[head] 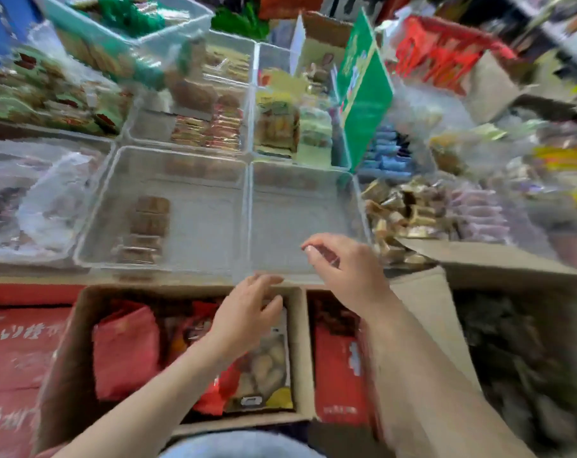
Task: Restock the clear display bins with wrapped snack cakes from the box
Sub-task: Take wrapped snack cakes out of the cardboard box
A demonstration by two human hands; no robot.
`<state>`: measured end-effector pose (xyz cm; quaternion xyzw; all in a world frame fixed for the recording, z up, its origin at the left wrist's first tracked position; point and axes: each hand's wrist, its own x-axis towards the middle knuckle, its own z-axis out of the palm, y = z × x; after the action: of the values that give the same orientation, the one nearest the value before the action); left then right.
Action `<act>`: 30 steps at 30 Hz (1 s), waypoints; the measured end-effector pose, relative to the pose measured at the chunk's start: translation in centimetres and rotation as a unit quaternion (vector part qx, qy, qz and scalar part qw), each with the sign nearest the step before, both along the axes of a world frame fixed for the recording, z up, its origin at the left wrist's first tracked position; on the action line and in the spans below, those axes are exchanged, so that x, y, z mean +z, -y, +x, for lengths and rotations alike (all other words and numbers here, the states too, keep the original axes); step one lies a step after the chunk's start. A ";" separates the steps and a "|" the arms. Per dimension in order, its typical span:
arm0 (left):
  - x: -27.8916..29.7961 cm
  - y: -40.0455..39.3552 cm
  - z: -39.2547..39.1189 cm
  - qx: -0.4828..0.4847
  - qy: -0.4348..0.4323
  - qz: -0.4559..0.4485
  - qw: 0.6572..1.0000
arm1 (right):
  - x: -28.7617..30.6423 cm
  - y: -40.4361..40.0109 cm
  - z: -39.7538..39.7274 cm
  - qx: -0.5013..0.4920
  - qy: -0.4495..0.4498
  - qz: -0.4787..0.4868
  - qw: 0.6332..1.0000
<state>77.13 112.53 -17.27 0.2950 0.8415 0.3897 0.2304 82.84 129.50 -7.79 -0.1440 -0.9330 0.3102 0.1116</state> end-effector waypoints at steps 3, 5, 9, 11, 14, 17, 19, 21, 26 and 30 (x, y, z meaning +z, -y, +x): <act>2.3 -7.7 6.4 -0.059 0.060 0.062 0.995 | 2.4 -6.6 7.9 -0.101 -0.045 0.032 0.993; 3.2 -11.6 9.7 -0.068 0.097 0.091 0.989 | 2.9 -10.3 11.9 -0.144 -0.037 0.052 0.988; 4.0 -17.8 16.0 -0.055 0.153 0.131 0.978 | 0.8 -17.4 18.2 -0.178 0.104 0.075 0.976; 3.5 -19.2 17.9 -0.036 0.172 0.126 0.976 | -1.2 -19.7 19.6 -0.152 0.192 0.086 0.966; 2.6 -19.7 19.2 0.001 0.224 0.129 0.966 | -4.1 -21.8 20.0 -0.107 0.277 0.083 0.951; 2.1 -19.2 19.0 0.022 0.206 0.115 0.972 | -6.6 -22.6 18.9 -0.077 0.339 0.025 0.937; 2.2 -19.0 18.8 0.026 0.190 0.108 0.975 | -8.3 -22.7 17.8 -0.043 0.380 -0.009 0.924; 2.2 -18.8 18.8 0.029 0.184 0.106 0.977 | -9.8 -22.3 16.9 0.018 0.428 -0.017 0.903; 2.2 -18.8 18.7 0.030 0.189 0.102 0.976 | -12.3 -21.5 16.9 0.079 0.428 -0.038 0.899; 2.5 -19.0 18.5 0.012 0.200 0.090 0.976 | -9.7 -24.1 17.1 -0.055 0.345 -0.147 0.926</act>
<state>95.65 131.49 -14.76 0.2202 0.7432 0.5180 0.3618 99.92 153.57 -17.51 -0.3078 -0.8486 0.3684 -0.2223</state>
